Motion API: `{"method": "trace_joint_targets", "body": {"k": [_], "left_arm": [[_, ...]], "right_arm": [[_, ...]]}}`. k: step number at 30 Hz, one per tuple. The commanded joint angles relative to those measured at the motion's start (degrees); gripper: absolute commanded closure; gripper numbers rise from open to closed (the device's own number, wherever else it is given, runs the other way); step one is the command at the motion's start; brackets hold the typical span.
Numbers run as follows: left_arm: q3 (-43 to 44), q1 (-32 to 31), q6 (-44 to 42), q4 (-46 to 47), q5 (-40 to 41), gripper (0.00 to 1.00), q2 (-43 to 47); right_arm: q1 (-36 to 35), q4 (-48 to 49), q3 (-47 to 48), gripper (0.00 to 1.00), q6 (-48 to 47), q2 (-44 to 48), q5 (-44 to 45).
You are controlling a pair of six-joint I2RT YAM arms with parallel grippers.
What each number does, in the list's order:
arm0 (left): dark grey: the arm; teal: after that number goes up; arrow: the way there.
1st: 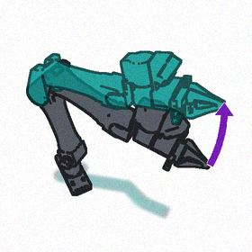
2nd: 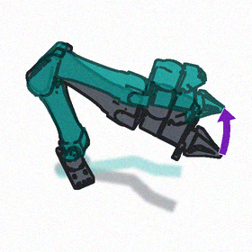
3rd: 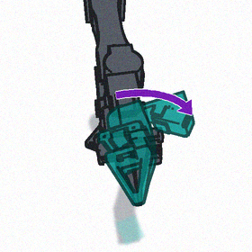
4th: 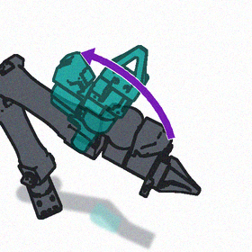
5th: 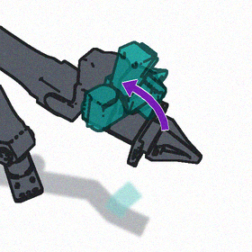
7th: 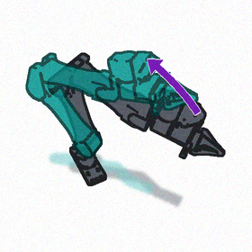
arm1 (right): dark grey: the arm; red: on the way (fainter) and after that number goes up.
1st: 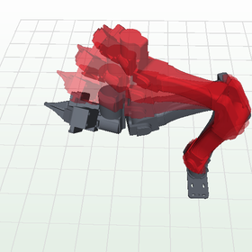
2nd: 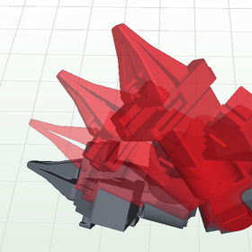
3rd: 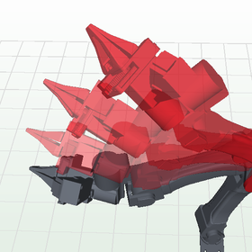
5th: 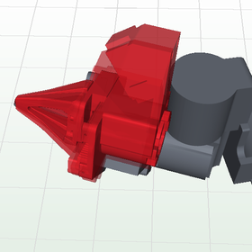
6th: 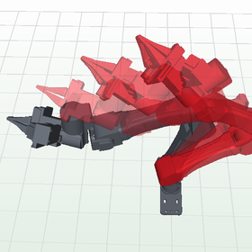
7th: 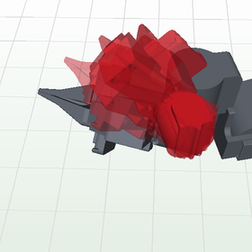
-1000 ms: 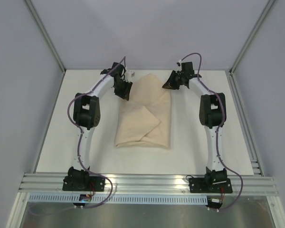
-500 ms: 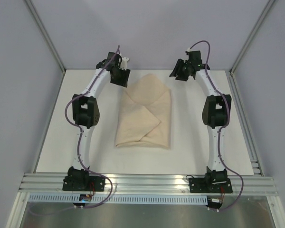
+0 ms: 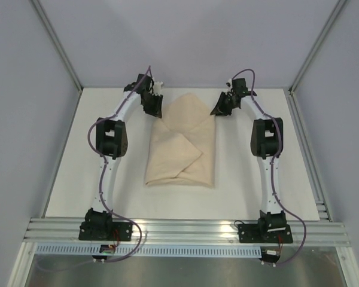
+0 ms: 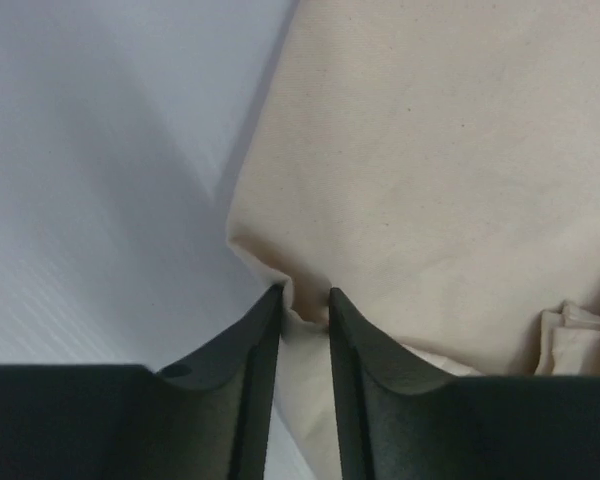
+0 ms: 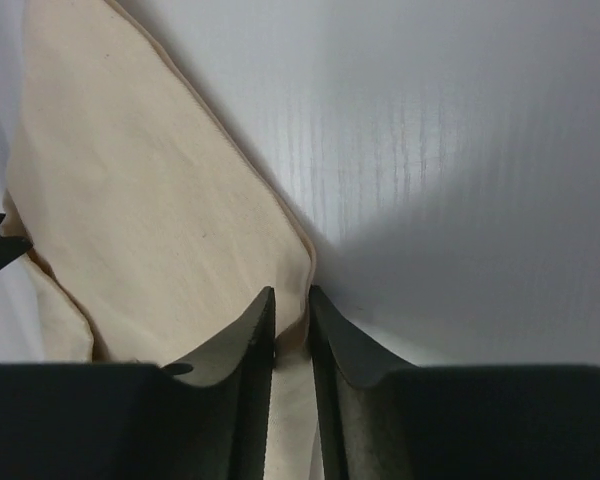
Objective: Prepare the surgical pack
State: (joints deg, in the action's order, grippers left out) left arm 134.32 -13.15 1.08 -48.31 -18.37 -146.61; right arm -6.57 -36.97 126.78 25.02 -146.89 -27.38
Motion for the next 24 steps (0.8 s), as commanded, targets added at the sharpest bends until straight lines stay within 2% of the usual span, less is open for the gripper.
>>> {"method": "trace_joint_targets", "body": {"k": [1,2,3,4,9,18,24], "left_arm": [[0.9,-0.2,0.5,1.8,-6.0,0.67,-0.8],[0.9,-0.2,0.1,1.2,-6.3,0.82,-0.8],[1.0,-0.2,-0.2,0.6,-6.7,0.90,-0.1],[0.4,-0.2,-0.5,0.1,-6.8,0.99,0.7],[-9.5,-0.2,-4.5,6.6,-8.1,1.00,13.9],[-14.6,-0.1,-8.5,5.1,-10.8,1.00,21.8],[-26.5,-0.1,-14.1,7.2,-14.5,1.00,31.6]], "right_arm": [[-0.2,0.1,0.5,0.83,-0.1,-1.8,-1.8],[-0.2,0.1,0.5,0.88,-0.1,-1.7,-2.3],[-0.2,0.0,0.2,1.00,-0.2,-1.0,-2.2],[-0.2,0.1,-0.2,0.99,-0.3,-0.1,-1.6],[-0.2,6.0,-8.1,1.00,-2.2,10.6,0.5],[-0.2,14.2,-20.3,1.00,-2.9,23.9,-2.1],[-0.1,18.8,-34.6,0.99,-5.3,35.3,-3.2]]}}
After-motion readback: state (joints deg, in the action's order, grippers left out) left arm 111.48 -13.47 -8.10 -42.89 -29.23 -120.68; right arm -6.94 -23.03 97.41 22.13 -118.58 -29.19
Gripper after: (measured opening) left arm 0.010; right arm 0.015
